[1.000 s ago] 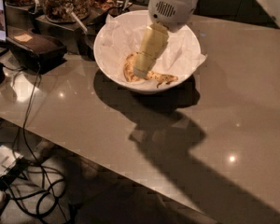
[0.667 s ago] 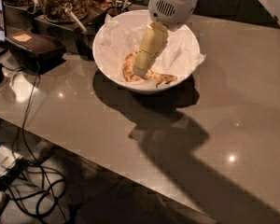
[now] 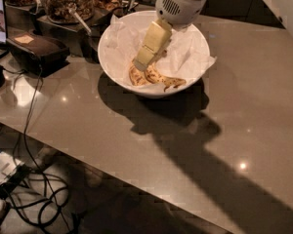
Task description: Pick banana from white bowl
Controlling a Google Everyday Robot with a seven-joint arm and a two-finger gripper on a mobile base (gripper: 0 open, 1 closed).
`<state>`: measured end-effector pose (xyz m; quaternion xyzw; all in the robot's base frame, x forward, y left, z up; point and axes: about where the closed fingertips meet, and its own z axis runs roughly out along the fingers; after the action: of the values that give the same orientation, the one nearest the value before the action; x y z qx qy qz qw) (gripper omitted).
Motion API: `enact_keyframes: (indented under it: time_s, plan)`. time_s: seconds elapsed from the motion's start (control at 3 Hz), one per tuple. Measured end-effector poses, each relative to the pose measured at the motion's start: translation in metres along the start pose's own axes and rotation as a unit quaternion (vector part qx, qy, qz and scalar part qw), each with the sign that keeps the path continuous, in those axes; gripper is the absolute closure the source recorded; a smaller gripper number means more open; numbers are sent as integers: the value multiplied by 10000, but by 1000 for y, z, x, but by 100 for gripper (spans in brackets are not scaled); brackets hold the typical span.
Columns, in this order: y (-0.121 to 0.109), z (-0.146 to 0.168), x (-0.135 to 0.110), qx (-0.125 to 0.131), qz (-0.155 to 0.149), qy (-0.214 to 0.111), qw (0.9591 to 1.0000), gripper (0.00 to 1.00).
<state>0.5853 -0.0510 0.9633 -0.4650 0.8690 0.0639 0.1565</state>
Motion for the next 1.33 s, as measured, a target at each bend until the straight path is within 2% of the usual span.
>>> enact_keyframes:
  time_s: [0.33, 0.67, 1.0, 1.33]
  plan:
    - [-15, 8, 6, 2, 342, 51, 9994, 0]
    - [-27, 19, 17, -12, 661, 165, 9977, 12]
    - [-34, 28, 23, 4, 853, 274, 9960, 26]
    - [-34, 38, 20, -5, 833, 385, 9958, 30]
